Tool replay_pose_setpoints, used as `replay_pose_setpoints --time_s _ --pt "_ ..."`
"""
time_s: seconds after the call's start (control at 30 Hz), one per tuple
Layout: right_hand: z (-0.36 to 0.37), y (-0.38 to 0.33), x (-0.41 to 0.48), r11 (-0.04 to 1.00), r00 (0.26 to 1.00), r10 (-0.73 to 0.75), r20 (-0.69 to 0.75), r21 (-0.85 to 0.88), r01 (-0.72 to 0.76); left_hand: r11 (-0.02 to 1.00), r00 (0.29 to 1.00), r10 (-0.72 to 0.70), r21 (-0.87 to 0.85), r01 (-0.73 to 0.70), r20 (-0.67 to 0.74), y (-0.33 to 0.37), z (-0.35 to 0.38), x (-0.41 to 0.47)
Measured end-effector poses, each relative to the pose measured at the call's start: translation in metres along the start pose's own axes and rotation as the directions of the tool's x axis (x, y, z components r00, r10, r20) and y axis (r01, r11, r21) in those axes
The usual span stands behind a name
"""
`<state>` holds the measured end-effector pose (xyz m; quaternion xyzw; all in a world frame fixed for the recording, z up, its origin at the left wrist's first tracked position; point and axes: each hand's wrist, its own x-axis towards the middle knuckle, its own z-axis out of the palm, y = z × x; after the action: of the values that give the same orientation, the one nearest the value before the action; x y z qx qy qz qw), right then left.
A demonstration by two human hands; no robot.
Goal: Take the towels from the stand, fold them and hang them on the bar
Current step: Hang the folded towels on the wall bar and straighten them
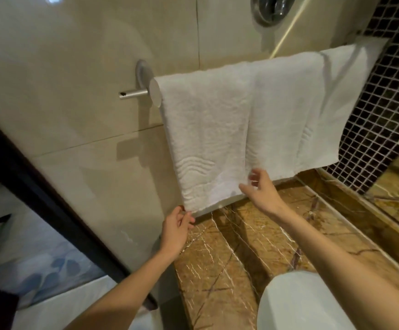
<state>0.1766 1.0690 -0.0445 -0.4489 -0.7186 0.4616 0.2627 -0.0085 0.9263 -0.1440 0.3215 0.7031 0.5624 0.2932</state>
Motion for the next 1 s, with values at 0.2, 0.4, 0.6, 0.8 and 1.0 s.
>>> replay_pose_setpoints --time_s 0.2,0.4,0.6,0.8,1.0 --pt "0.009 0.018 0.017 0.992 0.988 0.014 0.155 0.12 -0.033 0.999 1.0 0.02 0.042 -0.019 -0.016 0.0 0.002 -0.005" --pt "0.013 0.029 0.011 0.993 0.994 -0.044 0.105 0.115 0.032 1.0 0.998 -0.024 0.011 0.025 -0.057 0.004 0.004 -0.007" --pt "0.013 0.029 -0.01 0.988 0.999 -0.039 0.009 0.15 0.037 0.979 0.949 -0.205 -0.058 0.197 -0.238 0.021 0.025 -0.018" --pt "0.019 0.026 -0.027 0.996 0.995 -0.085 -0.046 0.021 0.086 0.96 0.994 0.11 0.259 -0.107 0.001 0.061 0.063 -0.041" --pt "0.021 0.029 -0.036 0.992 0.992 -0.123 -0.019 0.002 0.123 0.817 0.986 0.154 0.552 -0.166 0.067 0.099 0.087 -0.025"
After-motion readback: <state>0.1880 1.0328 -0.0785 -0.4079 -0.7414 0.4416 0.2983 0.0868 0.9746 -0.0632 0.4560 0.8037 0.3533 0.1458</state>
